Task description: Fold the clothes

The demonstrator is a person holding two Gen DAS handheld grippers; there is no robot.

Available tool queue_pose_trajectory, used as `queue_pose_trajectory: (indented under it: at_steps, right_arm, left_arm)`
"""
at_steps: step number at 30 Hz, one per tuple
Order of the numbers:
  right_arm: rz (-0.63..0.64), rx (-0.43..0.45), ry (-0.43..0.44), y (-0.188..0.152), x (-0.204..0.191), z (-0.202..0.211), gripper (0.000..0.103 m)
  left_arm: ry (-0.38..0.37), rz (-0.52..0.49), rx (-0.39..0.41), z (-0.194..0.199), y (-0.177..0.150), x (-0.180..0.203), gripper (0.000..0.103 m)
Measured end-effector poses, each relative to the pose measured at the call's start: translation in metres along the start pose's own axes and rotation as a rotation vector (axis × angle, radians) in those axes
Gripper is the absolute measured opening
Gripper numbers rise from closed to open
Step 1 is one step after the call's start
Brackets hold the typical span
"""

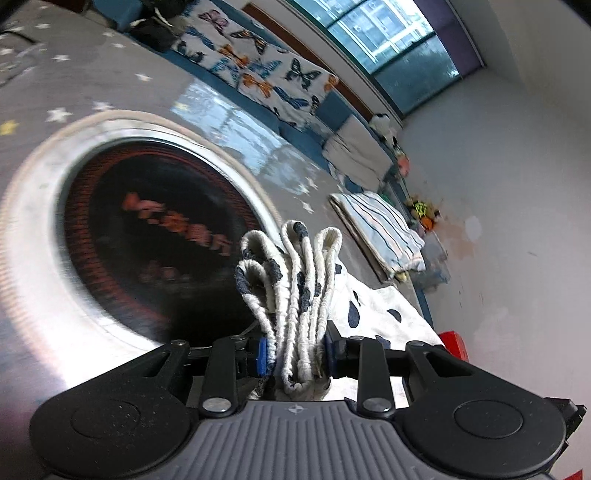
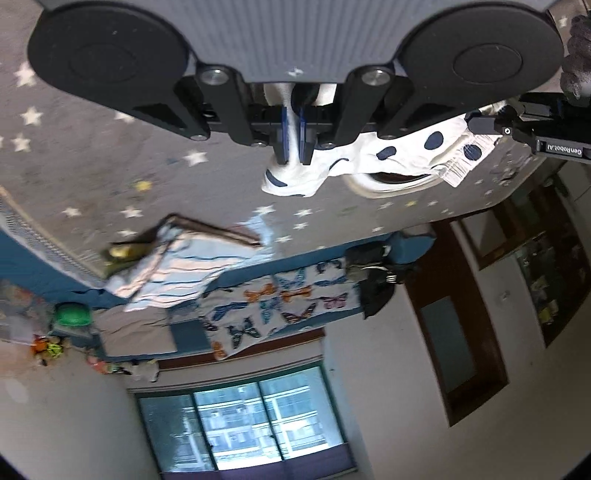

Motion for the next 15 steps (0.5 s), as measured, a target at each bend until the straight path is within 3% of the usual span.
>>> queue_pose_trajectory:
  at_steps: [15]
  right_arm:
    - [-0.014, 0.016, -0.178, 0.011, 0.087, 0.011, 0.005]
  left_arm:
    - [-0.011, -0.135, -0.087, -0.094, -0.010, 0.078, 0.031]
Point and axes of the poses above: each gripper's, at about its wrist camera, not at the fingertips, and z roughly against the way its jaws point, x to its right, y to its top, the point moved 5 cm from there along -z, roughly the way its jaws point, and after that the axes turned 5 degrees about y, right-handed, at the moved point
